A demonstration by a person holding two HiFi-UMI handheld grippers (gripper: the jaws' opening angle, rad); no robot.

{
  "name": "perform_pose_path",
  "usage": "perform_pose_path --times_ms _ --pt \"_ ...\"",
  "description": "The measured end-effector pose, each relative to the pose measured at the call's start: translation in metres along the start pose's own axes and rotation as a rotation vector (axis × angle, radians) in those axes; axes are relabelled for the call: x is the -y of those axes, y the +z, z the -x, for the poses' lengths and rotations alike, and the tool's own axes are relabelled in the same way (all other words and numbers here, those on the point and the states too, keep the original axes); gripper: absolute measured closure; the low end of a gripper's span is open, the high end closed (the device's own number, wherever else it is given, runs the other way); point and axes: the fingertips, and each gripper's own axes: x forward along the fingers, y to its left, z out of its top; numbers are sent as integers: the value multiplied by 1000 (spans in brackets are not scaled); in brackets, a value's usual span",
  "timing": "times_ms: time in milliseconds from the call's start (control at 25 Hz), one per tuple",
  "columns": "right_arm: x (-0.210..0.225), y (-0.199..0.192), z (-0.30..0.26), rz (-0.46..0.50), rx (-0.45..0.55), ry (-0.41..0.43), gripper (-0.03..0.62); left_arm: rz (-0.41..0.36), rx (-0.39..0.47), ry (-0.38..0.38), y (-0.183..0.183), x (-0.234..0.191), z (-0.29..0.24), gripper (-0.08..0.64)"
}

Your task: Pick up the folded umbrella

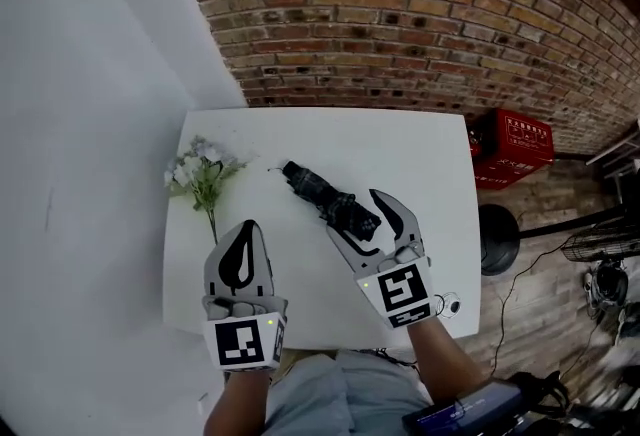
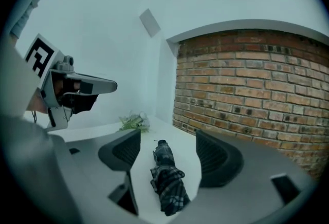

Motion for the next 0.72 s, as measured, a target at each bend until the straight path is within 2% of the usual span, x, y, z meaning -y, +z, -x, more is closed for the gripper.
perform_pose_path --times_ms 720 --pt "-1 -134 -79 -9 -326 107 219 78 -180 -26 -101 -22 -70 554"
